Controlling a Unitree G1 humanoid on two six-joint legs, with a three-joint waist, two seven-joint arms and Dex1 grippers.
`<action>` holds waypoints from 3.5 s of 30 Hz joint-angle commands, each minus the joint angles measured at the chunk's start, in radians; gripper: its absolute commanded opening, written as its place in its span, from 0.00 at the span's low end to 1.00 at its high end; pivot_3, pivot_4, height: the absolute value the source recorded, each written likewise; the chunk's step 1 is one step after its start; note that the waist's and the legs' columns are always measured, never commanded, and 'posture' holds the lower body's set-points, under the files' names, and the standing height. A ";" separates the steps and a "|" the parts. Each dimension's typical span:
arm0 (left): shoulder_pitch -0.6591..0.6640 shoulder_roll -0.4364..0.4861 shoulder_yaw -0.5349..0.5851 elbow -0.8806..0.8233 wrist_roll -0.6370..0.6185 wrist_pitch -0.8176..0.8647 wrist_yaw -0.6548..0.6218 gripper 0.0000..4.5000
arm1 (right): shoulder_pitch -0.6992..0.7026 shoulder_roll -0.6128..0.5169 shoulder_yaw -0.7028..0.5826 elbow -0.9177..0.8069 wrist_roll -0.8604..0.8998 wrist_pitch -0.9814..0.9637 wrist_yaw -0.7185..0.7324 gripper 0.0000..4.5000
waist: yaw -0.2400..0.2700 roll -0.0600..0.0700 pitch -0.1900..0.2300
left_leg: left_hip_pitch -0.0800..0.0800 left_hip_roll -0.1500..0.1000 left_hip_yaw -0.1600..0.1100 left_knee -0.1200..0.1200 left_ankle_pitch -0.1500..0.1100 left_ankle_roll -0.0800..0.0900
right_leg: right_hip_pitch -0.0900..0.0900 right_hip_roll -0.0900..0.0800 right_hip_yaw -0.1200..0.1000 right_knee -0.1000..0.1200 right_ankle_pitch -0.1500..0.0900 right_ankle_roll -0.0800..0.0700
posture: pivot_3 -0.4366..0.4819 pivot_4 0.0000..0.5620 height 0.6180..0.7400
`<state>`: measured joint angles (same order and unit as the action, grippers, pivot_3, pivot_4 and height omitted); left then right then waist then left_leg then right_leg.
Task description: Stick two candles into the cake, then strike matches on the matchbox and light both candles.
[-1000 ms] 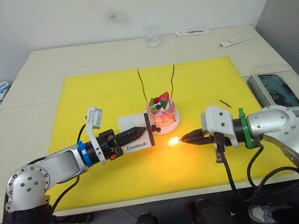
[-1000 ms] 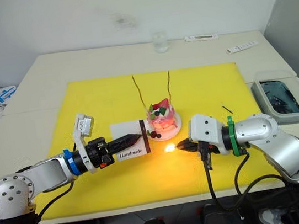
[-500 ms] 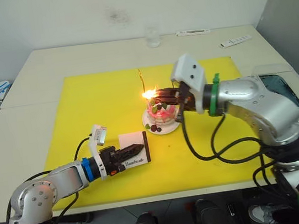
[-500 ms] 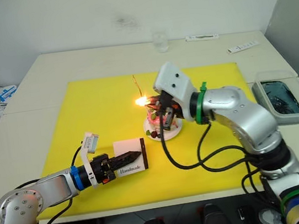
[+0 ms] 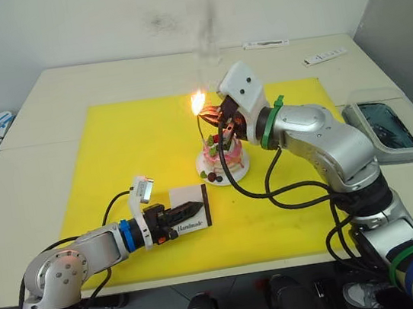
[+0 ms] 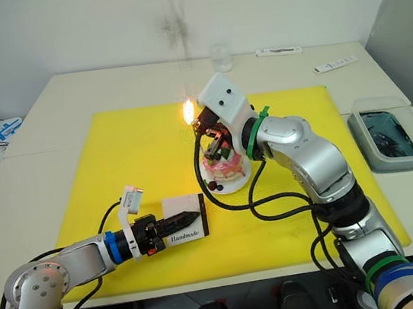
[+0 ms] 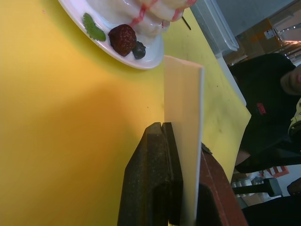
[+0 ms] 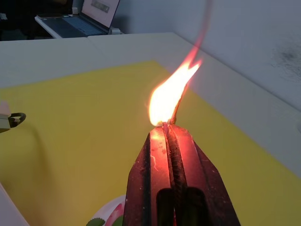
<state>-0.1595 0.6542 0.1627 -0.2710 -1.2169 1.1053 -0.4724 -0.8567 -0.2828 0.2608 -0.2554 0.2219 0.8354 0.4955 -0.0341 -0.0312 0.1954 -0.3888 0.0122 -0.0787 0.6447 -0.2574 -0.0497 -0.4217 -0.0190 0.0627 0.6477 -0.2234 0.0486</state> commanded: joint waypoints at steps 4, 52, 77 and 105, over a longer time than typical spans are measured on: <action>0.002 -0.007 0.019 -0.033 -0.006 -0.001 -0.016 0.00 | -0.049 0.014 -0.026 0.000 -0.013 -0.043 -0.007 0.00 | -0.001 0.000 0.000 | 0.000 0.000 0.000 0.000 0.000 0.000 | 0.000 0.000 0.000 0.000 0.000 0.000 | 0.48 0.27 1.00; -0.021 -0.029 0.023 -0.018 -0.009 0.016 -0.009 0.00 | -0.033 0.027 -0.006 0.031 -0.080 -0.116 0.048 0.00 | -0.001 0.000 0.000 | 0.000 0.000 0.000 0.000 0.000 0.000 | 0.000 0.000 0.000 0.000 0.000 0.000 | 0.48 0.27 1.00; -0.023 -0.034 0.025 -0.017 -0.012 0.018 -0.006 0.00 | -0.037 0.034 -0.017 0.027 -0.070 -0.102 0.049 0.00 | -0.001 0.000 0.000 | 0.000 0.000 0.000 0.000 0.000 0.000 | 0.000 0.000 0.000 0.000 0.000 0.000 | 0.48 0.27 1.00; -0.056 -0.030 0.017 -0.039 -0.154 0.098 -0.025 0.00 | 0.349 -0.412 -0.438 -0.432 0.133 0.187 0.101 0.00 | 0.003 0.000 0.000 | -0.003 0.000 -0.001 0.000 0.000 0.000 | -0.001 -0.001 -0.002 -0.002 -0.003 0.004 | 0.48 0.27 1.00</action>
<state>-0.2068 0.6239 0.1708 -0.2777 -1.3380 1.1988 -0.4908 -0.5199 -0.6634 -0.1033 -0.6452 0.3570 1.0322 0.5925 -0.0306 -0.0308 0.1956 -0.3916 0.0117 -0.0802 0.6442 -0.2574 -0.0496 -0.4224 -0.0198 0.0610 0.6461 -0.2267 0.0520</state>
